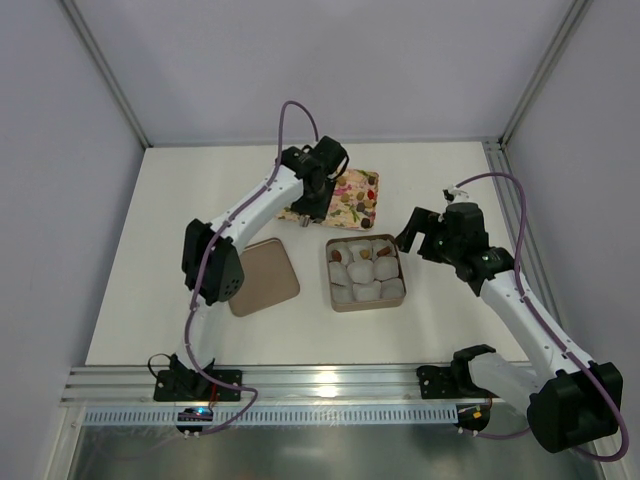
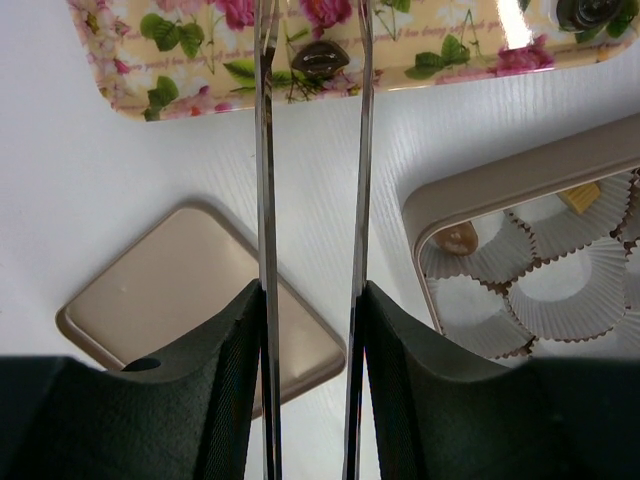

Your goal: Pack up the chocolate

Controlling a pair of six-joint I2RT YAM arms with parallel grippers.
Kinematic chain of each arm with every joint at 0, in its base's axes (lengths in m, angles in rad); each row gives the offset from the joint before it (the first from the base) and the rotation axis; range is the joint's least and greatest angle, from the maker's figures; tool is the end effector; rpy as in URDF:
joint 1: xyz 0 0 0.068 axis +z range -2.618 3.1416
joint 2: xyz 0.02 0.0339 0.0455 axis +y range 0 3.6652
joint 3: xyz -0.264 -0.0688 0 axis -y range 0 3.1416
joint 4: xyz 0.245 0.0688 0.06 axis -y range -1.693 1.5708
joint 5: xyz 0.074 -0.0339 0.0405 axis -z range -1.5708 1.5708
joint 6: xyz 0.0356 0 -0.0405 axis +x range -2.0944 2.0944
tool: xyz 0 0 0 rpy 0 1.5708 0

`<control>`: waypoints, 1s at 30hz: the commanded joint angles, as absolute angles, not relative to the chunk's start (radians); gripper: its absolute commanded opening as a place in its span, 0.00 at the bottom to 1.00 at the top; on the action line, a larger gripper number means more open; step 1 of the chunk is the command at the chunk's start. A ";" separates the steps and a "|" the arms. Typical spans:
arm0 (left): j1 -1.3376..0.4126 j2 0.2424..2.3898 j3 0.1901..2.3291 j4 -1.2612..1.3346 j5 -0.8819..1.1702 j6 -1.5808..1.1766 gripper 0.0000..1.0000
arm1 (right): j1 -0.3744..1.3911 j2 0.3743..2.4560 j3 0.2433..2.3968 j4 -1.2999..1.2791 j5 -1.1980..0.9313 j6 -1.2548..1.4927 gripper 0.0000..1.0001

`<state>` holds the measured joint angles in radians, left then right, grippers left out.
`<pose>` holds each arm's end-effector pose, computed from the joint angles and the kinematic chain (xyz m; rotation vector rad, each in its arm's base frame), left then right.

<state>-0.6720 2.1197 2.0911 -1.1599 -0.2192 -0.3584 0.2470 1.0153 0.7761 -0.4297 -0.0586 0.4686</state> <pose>0.3530 -0.2709 0.2908 0.3652 2.6788 0.0011 0.2118 0.0556 0.2701 0.2197 2.2668 0.4487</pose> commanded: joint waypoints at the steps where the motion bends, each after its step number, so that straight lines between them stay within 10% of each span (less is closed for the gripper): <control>1: -0.666 2.132 2.167 -1.135 -0.207 -0.345 0.42 | 0.252 1.017 0.815 -0.397 -0.055 0.451 0.99; 30: -0.646 2.172 2.198 -1.138 -0.178 -0.351 0.34 | 0.252 1.012 0.798 -0.394 -0.055 0.453 0.99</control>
